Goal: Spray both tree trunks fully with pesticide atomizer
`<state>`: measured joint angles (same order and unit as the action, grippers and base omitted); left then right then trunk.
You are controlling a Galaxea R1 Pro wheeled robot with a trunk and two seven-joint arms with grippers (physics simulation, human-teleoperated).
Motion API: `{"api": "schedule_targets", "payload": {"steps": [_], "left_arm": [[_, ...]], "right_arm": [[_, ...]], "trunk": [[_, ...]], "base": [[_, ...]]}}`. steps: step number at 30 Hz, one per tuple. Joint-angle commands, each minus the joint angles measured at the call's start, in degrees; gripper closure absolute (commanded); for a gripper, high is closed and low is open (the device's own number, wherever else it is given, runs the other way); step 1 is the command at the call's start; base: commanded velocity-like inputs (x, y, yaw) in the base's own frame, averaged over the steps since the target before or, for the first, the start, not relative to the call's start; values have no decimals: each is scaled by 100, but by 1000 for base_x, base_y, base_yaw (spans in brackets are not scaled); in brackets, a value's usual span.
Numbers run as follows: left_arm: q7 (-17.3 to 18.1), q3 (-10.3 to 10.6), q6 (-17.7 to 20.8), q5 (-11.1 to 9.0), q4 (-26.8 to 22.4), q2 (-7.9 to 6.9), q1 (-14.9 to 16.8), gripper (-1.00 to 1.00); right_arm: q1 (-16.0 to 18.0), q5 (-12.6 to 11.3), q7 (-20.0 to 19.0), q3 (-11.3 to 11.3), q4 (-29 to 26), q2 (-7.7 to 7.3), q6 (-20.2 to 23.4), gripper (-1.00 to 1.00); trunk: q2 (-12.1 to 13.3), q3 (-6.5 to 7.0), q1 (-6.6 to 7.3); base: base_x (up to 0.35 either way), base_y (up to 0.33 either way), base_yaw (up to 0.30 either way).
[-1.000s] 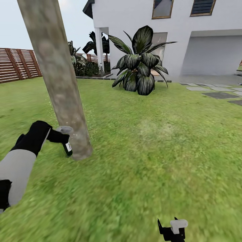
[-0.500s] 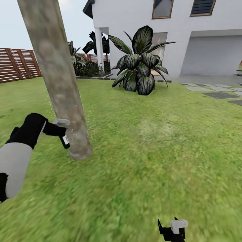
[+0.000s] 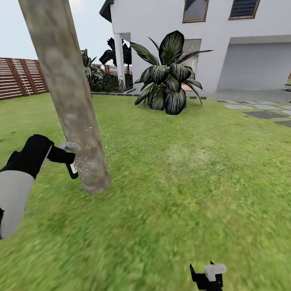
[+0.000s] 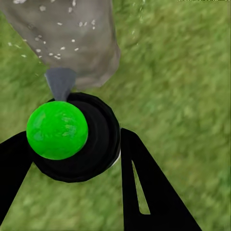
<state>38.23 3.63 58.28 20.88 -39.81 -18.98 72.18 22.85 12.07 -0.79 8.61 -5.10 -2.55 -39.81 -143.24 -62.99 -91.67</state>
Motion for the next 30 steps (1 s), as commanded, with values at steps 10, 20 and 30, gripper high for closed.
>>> {"api": "schedule_targets", "payload": {"steps": [10, 20, 30], "left_arm": [[0, -29, 3, -30, 49, -303, 65, 100], [131, -4, 39, -29, 41, -42, 304, 100], [133, -1, -3, 3, 75, -387, -284, 100]], "right_arm": [[0, 2, 0, 0, 0, 0, 8, -100], [0, 5, 0, 0, 0, 0, 9, -100], [0, 4, 0, 0, 0, 0, 9, -100]], "trunk": [[0, 0, 0], [0, 0, 0], [0, 0, 0]], "base": [[4, 0, 0], [0, 0, 0], [0, 0, 0]]}}
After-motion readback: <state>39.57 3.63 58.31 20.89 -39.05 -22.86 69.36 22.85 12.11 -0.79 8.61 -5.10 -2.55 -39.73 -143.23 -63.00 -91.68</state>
